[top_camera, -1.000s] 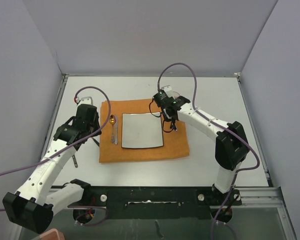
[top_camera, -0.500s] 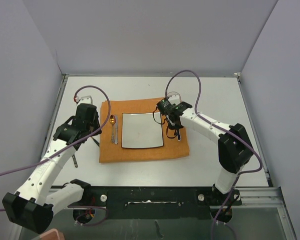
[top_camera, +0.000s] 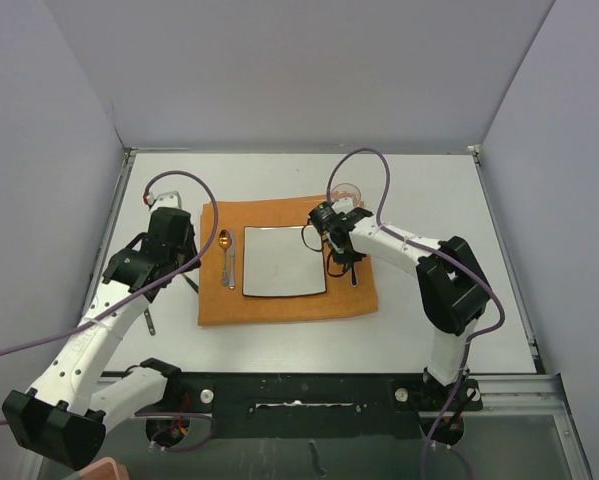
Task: Set the dinner table for one person
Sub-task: Place the knife on the napkin.
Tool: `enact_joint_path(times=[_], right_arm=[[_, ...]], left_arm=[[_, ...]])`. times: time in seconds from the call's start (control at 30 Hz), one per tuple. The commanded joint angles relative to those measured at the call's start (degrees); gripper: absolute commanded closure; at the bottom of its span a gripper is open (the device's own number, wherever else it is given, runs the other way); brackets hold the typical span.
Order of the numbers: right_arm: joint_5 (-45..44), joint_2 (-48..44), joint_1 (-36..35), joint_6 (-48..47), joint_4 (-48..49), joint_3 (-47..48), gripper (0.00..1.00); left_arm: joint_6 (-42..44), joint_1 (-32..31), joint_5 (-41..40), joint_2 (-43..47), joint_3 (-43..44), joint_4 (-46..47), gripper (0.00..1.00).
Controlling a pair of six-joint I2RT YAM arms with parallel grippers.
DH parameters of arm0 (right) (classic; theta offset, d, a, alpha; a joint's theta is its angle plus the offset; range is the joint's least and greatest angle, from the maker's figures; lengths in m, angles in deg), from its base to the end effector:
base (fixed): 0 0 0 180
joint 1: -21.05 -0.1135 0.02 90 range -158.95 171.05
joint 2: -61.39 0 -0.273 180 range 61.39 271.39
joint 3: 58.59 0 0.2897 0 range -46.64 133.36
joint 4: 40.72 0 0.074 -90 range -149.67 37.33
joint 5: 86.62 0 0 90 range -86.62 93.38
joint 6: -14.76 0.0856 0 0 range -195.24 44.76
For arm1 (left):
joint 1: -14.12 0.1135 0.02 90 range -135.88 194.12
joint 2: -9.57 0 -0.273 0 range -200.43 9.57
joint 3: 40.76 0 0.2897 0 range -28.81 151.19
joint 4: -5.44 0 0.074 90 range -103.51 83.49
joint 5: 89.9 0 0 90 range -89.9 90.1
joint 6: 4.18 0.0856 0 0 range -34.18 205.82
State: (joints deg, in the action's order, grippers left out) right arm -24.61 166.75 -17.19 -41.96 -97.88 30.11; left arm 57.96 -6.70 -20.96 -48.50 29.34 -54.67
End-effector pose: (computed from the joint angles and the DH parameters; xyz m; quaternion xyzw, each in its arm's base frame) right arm 0.3481 0.2232 0.1500 -0.0076 0.9612 -0.1145 0.2507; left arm 0.2556 -0.0643 0.2911 -0.1216 0.9124 0.0105 0.3908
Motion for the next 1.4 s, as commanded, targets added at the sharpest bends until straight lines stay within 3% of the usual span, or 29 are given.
enact_joint_path(times=[0.0, 0.53, 0.83, 1.03, 1.37], right_arm=[[-1.5, 0.8, 1.1, -0.7, 2.9, 0.4, 1.00], [-0.5, 7.7, 2.9, -2.3, 4.0, 3.4, 1.00], [-2.8, 7.2, 2.8, -3.0, 1.7, 5.3, 1.00], [-4.9, 5.1, 2.8, -3.0, -0.9, 6.4, 0.78], [-4.2, 0.3, 2.0, -2.1, -3.3, 8.6, 0.74]], left_arm=[[0.1, 0.3, -2.1, 2.0, 3.9, 0.0, 0.71], [1.3, 0.3, -3.7, 1.9, 6.0, -0.7, 0.71], [1.6, 0.3, -3.5, 1.7, 5.3, 0.2, 0.71], [1.5, 0.4, -3.2, 1.6, 4.7, 1.0, 0.71], [-0.9, 0.7, -5.6, 1.0, 1.7, 0.8, 0.71]])
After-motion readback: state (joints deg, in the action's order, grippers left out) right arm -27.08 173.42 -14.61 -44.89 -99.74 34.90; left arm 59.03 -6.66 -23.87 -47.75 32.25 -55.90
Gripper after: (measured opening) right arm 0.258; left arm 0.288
